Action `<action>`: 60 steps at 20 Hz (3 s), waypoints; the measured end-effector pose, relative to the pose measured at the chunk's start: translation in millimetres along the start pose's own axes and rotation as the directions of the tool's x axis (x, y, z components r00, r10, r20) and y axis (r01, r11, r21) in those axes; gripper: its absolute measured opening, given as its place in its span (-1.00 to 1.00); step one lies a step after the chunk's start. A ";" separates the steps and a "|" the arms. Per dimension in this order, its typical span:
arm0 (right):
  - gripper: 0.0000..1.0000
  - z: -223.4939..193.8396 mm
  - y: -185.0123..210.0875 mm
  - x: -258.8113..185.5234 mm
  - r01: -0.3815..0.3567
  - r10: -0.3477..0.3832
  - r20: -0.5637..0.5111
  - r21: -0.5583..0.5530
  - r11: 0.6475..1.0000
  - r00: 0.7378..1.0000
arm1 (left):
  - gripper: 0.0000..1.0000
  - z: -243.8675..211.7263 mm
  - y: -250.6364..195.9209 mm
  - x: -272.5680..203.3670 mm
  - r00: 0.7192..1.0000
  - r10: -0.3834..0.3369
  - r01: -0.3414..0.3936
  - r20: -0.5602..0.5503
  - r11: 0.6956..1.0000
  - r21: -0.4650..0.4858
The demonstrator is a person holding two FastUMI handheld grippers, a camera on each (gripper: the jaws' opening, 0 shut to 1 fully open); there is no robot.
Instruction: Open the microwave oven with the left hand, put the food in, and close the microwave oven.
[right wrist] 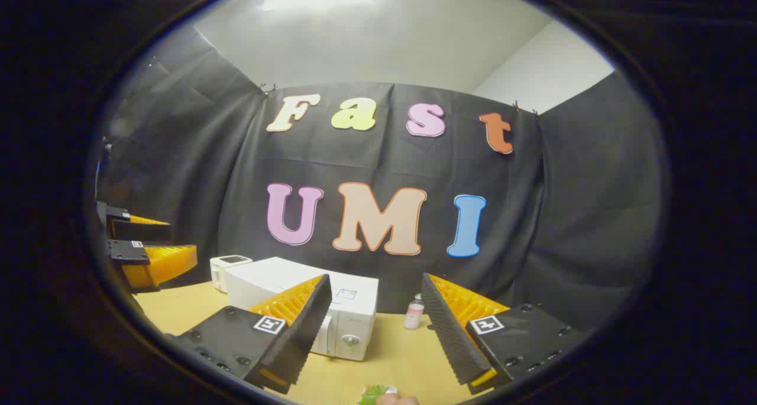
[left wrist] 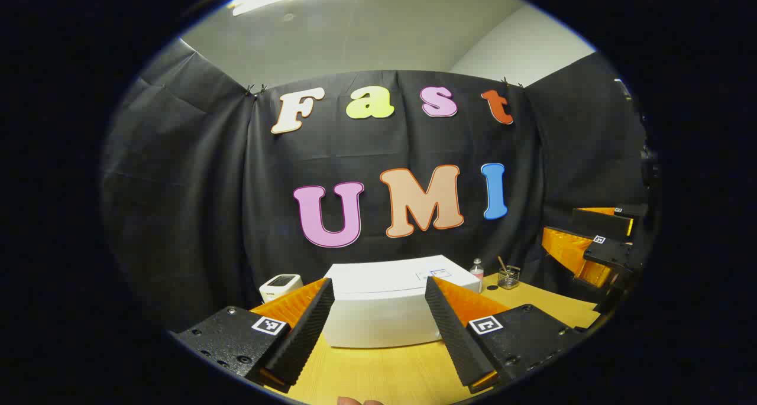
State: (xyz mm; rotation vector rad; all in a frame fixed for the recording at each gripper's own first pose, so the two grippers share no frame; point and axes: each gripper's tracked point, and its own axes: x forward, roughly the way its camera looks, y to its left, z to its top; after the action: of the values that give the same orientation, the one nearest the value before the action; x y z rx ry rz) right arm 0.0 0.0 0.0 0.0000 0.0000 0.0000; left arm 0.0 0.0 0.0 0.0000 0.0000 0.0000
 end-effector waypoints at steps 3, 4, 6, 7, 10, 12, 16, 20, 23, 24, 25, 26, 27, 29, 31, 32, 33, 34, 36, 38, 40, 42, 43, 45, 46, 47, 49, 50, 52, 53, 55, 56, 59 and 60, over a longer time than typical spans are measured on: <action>0.93 -2.7 -4.5 -2.3 0.006 -0.006 -0.013 -0.004 1.000 1.000 | 0.90 0.7 -3.9 0.6 1.000 -0.004 0.004 -0.002 1.000 -0.004; 0.94 -2.0 -4.2 -2.8 0.003 -0.003 -0.013 -0.002 1.000 1.000 | 0.93 1.0 -4.6 0.0 1.000 -0.006 0.006 -0.002 1.000 -0.006; 0.94 0.5 -4.1 -2.0 -0.001 0.001 -0.007 0.000 1.000 1.000 | 0.89 1.3 -5.4 -0.8 1.000 -0.008 0.008 0.000 1.000 -0.003; 0.94 -0.6 -5.2 -1.3 -0.003 0.003 -0.008 0.000 1.000 1.000 | 0.90 1.9 -4.7 0.0 1.000 -0.005 0.005 0.002 1.000 0.001; 0.94 0.4 -2.9 -1.3 -0.012 0.012 -0.012 0.014 1.000 1.000 | 0.90 0.6 -7.2 1.1 1.000 -0.004 0.004 -0.008 1.000 -0.002; 0.94 0.1 -4.0 -1.3 -0.018 0.018 -0.011 0.022 1.000 1.000 | 0.90 -0.8 -7.3 1.1 1.000 -0.003 0.003 -0.013 1.000 0.005; 0.94 -8.2 -5.9 1.6 -0.018 0.019 -0.027 0.027 0.999 0.999 | 0.92 0.5 -10.1 0.7 1.000 -0.007 0.007 -0.010 1.000 0.024; 0.94 -6.7 -8.6 1.5 -0.020 0.021 -0.029 0.043 0.999 0.999 | 0.93 -5.6 -16.4 3.2 1.000 -0.011 0.012 -0.026 1.000 0.021; 0.94 -2.8 -16.0 1.2 -0.018 0.019 -0.018 0.043 0.999 1.000 | 0.93 -18.4 -26.2 16.5 0.999 -0.021 0.021 -0.030 1.000 0.007; 0.93 -2.0 -21.2 1.1 -0.012 0.013 -0.018 0.040 0.999 1.000 | 0.92 -29.1 -30.7 22.6 0.999 -0.025 0.026 -0.043 1.000 0.004; 0.93 -3.1 -25.4 0.2 -0.010 0.010 -0.017 0.047 0.999 1.000 | 0.90 -39.9 -36.0 29.6 0.998 -0.031 0.030 -0.048 1.000 -0.005; 0.94 -3.4 -27.1 -1.0 -0.013 0.014 -0.015 0.057 0.998 1.000 | 0.93 -50.2 -42.2 37.3 0.998 -0.040 0.039 -0.050 0.999 -0.014; 0.94 -6.1 -30.0 -2.1 -0.015 0.016 -0.020 0.058 0.998 1.000 | 0.93 -64.5 -48.9 46.7 0.997 -0.049 0.047 -0.064 0.999 -0.023; 0.93 -14.4 -41.3 -5.4 -0.009 0.011 -0.040 0.052 0.999 0.999 | 0.93 -94.3 -61.8 65.0 0.994 -0.057 0.053 -0.094 0.998 -0.044; 0.94 -18.1 -46.2 -8.5 -0.016 0.019 -0.052 0.069 0.997 0.998 | 0.93 -122.3 -75.4 82.1 0.989 -0.057 0.049 -0.134 0.997 -0.068; 0.94 -17.3 -49.4 -9.6 -0.018 0.021 -0.045 0.070 0.997 0.999 | 0.94 -129.4 -83.4 91.2 0.990 -0.056 0.046 -0.127 0.995 -0.083; 0.93 -17.2 -53.8 -11.9 -0.019 0.022 -0.049 0.059 0.998 0.999 | 0.94 -141.4 -91.2 101.2 0.989 -0.057 0.045 -0.135 0.995 -0.093; 0.93 -16.2 -58.2 -14.2 -0.017 0.019 -0.042 0.044 0.999 0.999 | 0.94 -151.8 -99.6 110.3 0.987 -0.063 0.049 -0.147 0.994 -0.099; 0.93 -12.0 -66.1 -18.8 -0.018 0.018 -0.029 0.001 1.000 0.999 | 0.94 -173.0 -116.5 126.7 0.984 -0.078 0.067 -0.159 0.995 -0.079; 0.93 -11.4 -73.8 -23.3 -0.023 0.022 -0.028 -0.032 0.999 0.999 | 0.94 -190.2 -129.8 145.7 0.985 -0.087 0.086 -0.149 0.996 -0.011; 0.93 -12.0 -85.9 -29.5 -0.014 0.012 -0.025 -0.066 0.998 1.000 | 0.94 -211.0 -141.5 161.6 0.982 -0.094 0.096 -0.161 0.995 0.005; 0.93 -14.4 -93.7 -35.9 -0.021 0.019 -0.022 -0.107 0.994 1.000 | 0.91 -235.5 -148.8 174.1 0.976 -0.080 0.082 -0.205 0.997 0.001; 0.94 -15.2 -97.0 -38.1 -0.023 0.021 -0.022 -0.125 0.992 1.000 | 0.92 -240.7 -150.6 177.3 0.975 -0.069 0.070 -0.213 0.998 -0.002; 0.94 -20.8 -106.8 -41.3 -0.021 0.016 -0.032 -0.142 0.990 0.999 | 0.92 -240.3 -154.0 185.0 0.979 -0.059 0.059 -0.193 0.998 -0.005; 0.94 -23.6 -109.2 -42.4 -0.023 0.018 -0.039 -0.138 0.990 0.999 | 0.90 -238.1 -153.4 188.9 0.982 -0.050 0.052 -0.180 0.999 0.004; 0.94 -26.9 -111.8 -43.1 -0.024 0.018 -0.049 -0.126 0.992 0.999 | 0.75 -237.6 -150.9 193.7 0.985 -0.033 0.037 -0.167 0.999 0.019; 0.94 -26.6 -115.0 -42.9 -0.028 0.023 -0.047 -0.103 0.994 0.999 | 0.23 -239.9 -156.6 199.5 0.986 -0.039 0.045 -0.165 0.998 0.033; 0.94 -27.7 -118.6 -41.6 -0.028 0.023 -0.046 -0.105 0.994 0.999 | 0.13 -240.7 -155.5 202.2 0.986 -0.020 0.029 -0.166 0.998 0.052; 0.94 -30.9 -122.5 -41.4 -0.036 0.029 -0.051 -0.121 0.992 0.998 | -0.17 -244.3 -149.1 203.1 0.988 0.018 -0.011 -0.153 0.999 0.047; 0.94 -33.0 -124.3 -42.3 -0.038 0.032 -0.052 -0.127 0.991 0.998 | -0.43 -235.6 -146.2 202.9 0.991 0.013 -0.013 -0.136 1.000 0.005; 0.94 -34.4 -127.5 -42.8 -0.041 0.034 -0.054 -0.140 0.989 0.998 | -0.62 -240.7 -148.1 202.6 0.986 0.016 -0.021 -0.164 0.999 -0.030; 0.94 -35.9 -129.4 -43.0 -0.041 0.034 -0.056 -0.144 0.989 0.998 | -0.66 -240.2 -147.7 203.3 0.985 0.015 -0.021 -0.172 0.999 -0.033; 0.94 -37.2 -128.0 -42.6 -0.049 0.040 -0.060 -0.148 0.988 0.997 | -0.85 -245.6 -151.0 200.5 0.971 -0.020 0.003 -0.236 0.997 -0.072; 0.94 -36.1 -129.0 -42.9 -0.047 0.038 -0.058 -0.154 0.987 0.998 | -0.85 -242.3 -151.4 199.7 0.971 -0.027 0.014 -0.237 0.998 -0.058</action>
State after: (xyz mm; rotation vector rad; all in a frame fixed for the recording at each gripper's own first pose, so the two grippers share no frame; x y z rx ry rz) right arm -42.9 -129.0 -36.1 -0.1558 0.0548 0.0428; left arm 199.7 -151.4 -242.3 -0.0559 0.2400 -0.0205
